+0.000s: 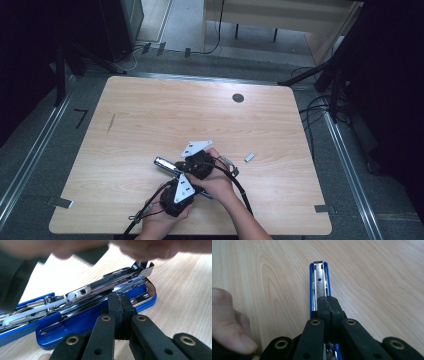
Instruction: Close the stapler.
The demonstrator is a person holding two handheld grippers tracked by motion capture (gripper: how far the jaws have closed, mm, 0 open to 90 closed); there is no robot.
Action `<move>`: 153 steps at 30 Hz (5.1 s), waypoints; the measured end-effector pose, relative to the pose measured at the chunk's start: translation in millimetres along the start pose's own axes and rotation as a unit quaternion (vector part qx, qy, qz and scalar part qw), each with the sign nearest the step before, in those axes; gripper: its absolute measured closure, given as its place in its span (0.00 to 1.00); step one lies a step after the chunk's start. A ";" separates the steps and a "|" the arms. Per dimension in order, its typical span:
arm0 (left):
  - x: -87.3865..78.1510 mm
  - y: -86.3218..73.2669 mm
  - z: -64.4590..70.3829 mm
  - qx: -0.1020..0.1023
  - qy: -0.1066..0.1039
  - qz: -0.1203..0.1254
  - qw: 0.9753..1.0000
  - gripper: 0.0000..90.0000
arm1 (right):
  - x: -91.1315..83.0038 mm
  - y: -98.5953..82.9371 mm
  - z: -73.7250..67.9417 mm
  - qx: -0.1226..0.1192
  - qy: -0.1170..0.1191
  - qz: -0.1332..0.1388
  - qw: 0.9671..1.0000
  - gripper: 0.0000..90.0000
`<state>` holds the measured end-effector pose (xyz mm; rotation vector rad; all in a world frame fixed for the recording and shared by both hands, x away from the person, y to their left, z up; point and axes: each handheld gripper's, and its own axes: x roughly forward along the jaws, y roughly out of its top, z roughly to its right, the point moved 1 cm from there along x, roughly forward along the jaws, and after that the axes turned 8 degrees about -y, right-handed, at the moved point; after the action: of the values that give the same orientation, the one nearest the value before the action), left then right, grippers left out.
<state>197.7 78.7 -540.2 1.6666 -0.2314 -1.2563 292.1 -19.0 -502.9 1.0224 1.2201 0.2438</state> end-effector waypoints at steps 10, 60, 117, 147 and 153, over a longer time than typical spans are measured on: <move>0.2 0.0 -0.1 -0.001 0.000 0.001 1.000 1.00 | -44.6 -15.4 27.8 0.033 -0.048 0.041 0.997 1.00; 0.0 0.0 0.6 0.001 0.001 -0.001 1.000 1.00 | -84.1 -122.3 115.4 0.142 -0.194 -0.016 0.971 1.00; 0.2 0.0 0.6 0.000 0.001 0.000 1.000 1.00 | -125.0 -147.6 148.2 0.103 -0.159 -0.031 0.981 0.88; 0.1 0.0 0.6 0.001 0.001 -0.001 1.000 1.00 | -116.7 -147.6 146.8 0.112 -0.139 -0.046 0.983 0.88; 0.1 0.0 0.5 0.000 0.001 0.000 1.000 1.00 | -128.1 -143.6 141.3 0.111 -0.145 -0.036 0.983 0.89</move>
<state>197.3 78.4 -540.2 1.6689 -0.2299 -1.2547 314.5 -255.2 -529.1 1.1594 1.0309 -0.0988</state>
